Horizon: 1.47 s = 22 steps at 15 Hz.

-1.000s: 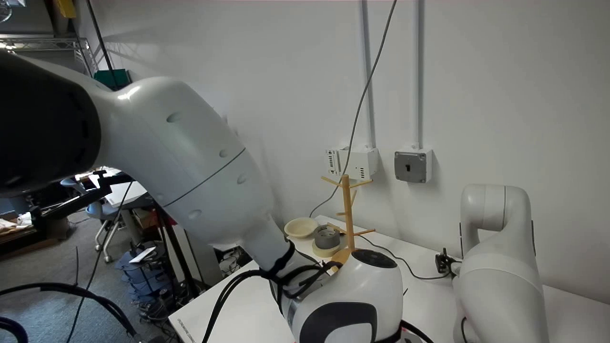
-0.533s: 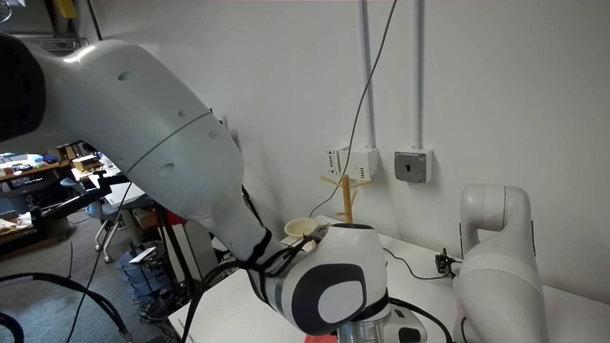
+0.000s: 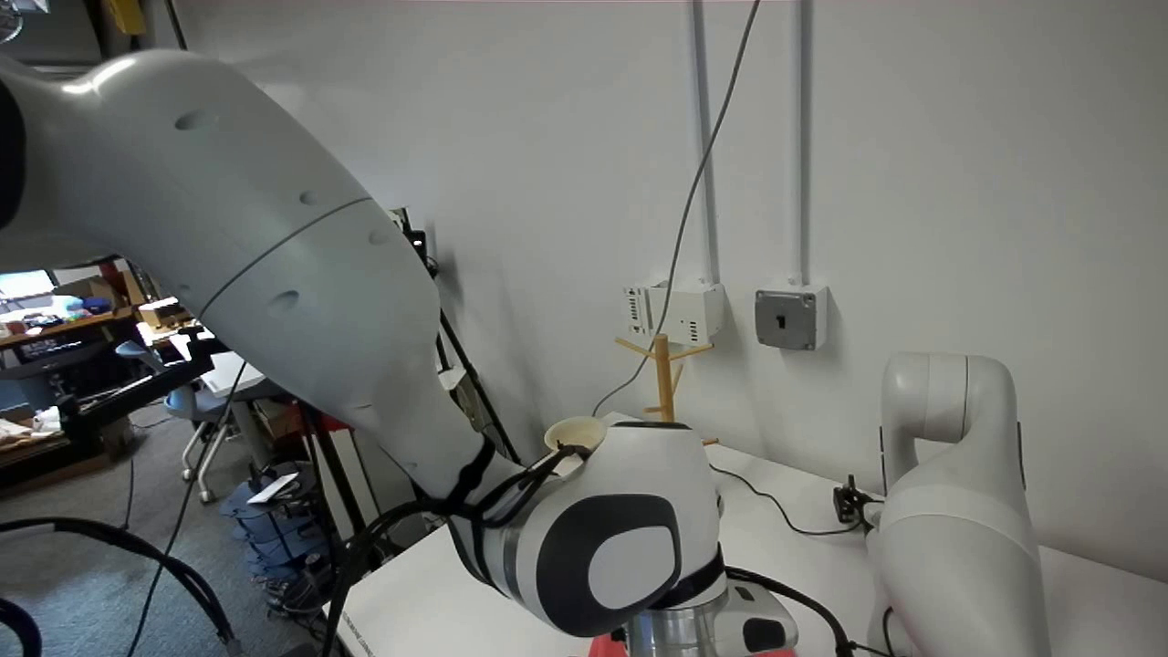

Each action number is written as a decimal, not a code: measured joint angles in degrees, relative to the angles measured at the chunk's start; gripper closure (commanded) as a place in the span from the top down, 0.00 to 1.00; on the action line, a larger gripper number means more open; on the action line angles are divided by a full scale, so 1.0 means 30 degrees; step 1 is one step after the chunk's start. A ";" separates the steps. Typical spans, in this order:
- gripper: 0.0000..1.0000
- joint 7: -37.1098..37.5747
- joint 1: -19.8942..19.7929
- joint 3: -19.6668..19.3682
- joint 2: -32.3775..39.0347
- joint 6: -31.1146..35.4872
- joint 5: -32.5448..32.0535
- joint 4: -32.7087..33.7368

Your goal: Unfold the T-shirt on the table.

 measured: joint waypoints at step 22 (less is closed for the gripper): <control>0.75 0.1364 0.0023 -0.0021 0.2663 0.2045 -0.0065 0.0951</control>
